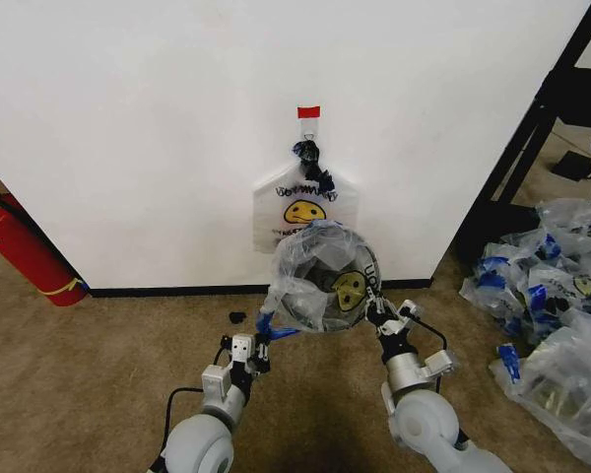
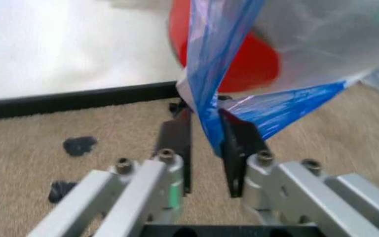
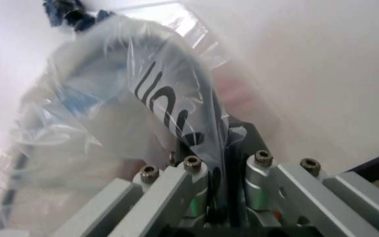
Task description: Pick up the garbage bag from the wall and place it over the trash bin.
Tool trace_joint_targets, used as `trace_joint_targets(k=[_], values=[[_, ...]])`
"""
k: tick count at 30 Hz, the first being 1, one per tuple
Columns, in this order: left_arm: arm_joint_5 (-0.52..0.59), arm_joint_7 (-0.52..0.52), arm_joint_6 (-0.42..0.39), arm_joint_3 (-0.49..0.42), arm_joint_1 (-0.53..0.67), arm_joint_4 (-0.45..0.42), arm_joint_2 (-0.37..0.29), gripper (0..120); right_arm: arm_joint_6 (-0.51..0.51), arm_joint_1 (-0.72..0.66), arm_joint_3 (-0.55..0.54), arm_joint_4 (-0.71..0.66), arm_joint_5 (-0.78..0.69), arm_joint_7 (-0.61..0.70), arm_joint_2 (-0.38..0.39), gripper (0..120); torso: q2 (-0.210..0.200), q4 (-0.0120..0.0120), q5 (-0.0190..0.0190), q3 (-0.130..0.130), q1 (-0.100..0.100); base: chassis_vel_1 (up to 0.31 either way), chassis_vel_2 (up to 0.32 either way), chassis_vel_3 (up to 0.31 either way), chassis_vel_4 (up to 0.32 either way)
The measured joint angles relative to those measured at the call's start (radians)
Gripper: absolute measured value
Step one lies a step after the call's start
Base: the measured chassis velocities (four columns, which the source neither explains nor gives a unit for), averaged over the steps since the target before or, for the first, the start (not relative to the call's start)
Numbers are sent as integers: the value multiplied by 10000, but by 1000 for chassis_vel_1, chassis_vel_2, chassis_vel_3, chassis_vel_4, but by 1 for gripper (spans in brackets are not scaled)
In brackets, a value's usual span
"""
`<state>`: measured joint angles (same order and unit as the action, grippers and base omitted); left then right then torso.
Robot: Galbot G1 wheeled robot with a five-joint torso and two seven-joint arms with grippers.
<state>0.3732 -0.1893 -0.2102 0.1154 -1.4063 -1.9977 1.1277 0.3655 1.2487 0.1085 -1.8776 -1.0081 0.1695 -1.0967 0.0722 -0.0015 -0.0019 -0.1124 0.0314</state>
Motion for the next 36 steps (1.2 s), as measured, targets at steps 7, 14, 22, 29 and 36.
trace_joint_targets(k=[7,14,22,29,36], values=[[-1958,1091,1039,208,-522,-218,-287,48,-119,-26,43,13,-123,299,-12,2,0,0,0,0,0,0,0,0,0],[-2892,644,1781,386,-689,-829,-259,77,-143,58,67,52,41,354,-2,2,0,0,0,0,0,0,0,0,0],[-3441,-507,1552,23,-793,-1295,184,81,-143,138,-79,2,307,463,-135,2,0,-1,0,0,0,0,0,0,0],[-4227,-640,1305,23,-831,-1168,263,63,-145,165,-135,-163,415,534,-152,2,0,0,0,0,0,0,0,0,0],[-4384,-680,1038,15,-773,-1118,260,36,-147,256,-164,-252,494,537,-184,2,0,-1,1,0,0,0,0,0,0]])
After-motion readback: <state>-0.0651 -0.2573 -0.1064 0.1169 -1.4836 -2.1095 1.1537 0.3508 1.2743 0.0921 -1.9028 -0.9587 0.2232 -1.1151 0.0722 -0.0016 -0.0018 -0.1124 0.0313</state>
